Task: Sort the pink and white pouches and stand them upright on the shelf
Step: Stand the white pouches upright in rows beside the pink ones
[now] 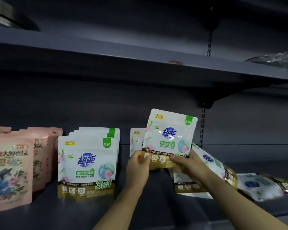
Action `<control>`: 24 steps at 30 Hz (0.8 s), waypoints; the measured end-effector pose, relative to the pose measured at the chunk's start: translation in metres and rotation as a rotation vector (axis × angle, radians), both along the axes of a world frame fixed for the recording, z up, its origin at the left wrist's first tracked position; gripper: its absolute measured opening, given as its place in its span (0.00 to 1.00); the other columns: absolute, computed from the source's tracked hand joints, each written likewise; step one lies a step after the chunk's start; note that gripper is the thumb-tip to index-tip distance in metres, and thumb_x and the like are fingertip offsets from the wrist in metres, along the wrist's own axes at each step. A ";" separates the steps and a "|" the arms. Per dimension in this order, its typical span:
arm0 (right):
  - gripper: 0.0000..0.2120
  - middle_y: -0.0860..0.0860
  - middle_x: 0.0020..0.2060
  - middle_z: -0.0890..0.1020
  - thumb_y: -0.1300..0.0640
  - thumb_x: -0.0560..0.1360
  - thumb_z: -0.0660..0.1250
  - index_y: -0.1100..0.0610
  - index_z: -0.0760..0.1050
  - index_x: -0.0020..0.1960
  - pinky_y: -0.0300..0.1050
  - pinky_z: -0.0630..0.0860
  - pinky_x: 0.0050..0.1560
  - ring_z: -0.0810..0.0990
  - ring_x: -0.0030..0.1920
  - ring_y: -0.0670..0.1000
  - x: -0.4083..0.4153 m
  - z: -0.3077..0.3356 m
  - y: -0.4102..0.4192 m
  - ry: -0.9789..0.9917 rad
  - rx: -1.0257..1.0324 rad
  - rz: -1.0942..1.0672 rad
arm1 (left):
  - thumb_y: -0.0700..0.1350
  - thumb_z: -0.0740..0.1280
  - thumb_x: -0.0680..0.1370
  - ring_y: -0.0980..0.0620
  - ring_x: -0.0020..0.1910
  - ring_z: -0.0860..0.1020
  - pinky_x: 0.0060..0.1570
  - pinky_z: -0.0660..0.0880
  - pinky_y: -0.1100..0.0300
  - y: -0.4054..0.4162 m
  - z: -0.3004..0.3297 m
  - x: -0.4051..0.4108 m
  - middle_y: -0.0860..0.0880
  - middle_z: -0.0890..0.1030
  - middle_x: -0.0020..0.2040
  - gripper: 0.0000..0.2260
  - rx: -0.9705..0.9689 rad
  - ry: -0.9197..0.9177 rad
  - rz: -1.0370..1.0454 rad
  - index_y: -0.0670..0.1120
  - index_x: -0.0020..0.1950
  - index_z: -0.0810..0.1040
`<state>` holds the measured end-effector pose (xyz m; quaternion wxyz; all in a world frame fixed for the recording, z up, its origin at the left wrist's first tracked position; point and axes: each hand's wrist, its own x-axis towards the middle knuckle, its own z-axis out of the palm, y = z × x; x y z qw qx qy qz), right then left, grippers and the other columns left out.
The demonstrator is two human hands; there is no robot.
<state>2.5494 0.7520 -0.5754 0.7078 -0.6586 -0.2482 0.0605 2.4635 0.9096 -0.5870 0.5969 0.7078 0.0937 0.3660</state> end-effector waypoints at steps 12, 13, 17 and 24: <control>0.21 0.51 0.54 0.75 0.57 0.72 0.71 0.59 0.64 0.58 0.42 0.70 0.51 0.74 0.53 0.50 0.014 -0.019 0.039 -0.208 -0.285 -0.417 | 0.42 0.58 0.79 0.47 0.67 0.70 0.65 0.70 0.48 0.009 -0.015 0.036 0.47 0.71 0.68 0.24 0.150 0.230 0.080 0.51 0.75 0.60; 0.22 0.52 0.56 0.76 0.57 0.72 0.71 0.60 0.65 0.60 0.43 0.71 0.54 0.75 0.56 0.51 0.016 -0.021 0.045 -0.208 -0.289 -0.429 | 0.42 0.57 0.79 0.47 0.67 0.70 0.66 0.70 0.47 0.010 -0.015 0.036 0.47 0.71 0.69 0.25 0.155 0.233 0.096 0.51 0.75 0.58; 0.29 0.54 0.62 0.75 0.58 0.70 0.73 0.60 0.64 0.66 0.48 0.71 0.64 0.73 0.64 0.54 0.021 -0.031 0.071 -0.191 -0.242 -0.480 | 0.37 0.56 0.79 0.45 0.71 0.64 0.70 0.65 0.49 0.013 -0.008 0.037 0.45 0.64 0.73 0.30 0.093 0.246 0.095 0.48 0.77 0.48; 0.28 0.57 0.60 0.76 0.59 0.69 0.74 0.61 0.63 0.63 0.44 0.71 0.57 0.75 0.61 0.56 0.023 -0.043 0.090 -0.110 -0.241 -0.533 | 0.32 0.56 0.77 0.47 0.61 0.71 0.56 0.66 0.59 0.020 -0.022 0.043 0.43 0.71 0.67 0.25 -0.051 0.223 0.047 0.45 0.72 0.54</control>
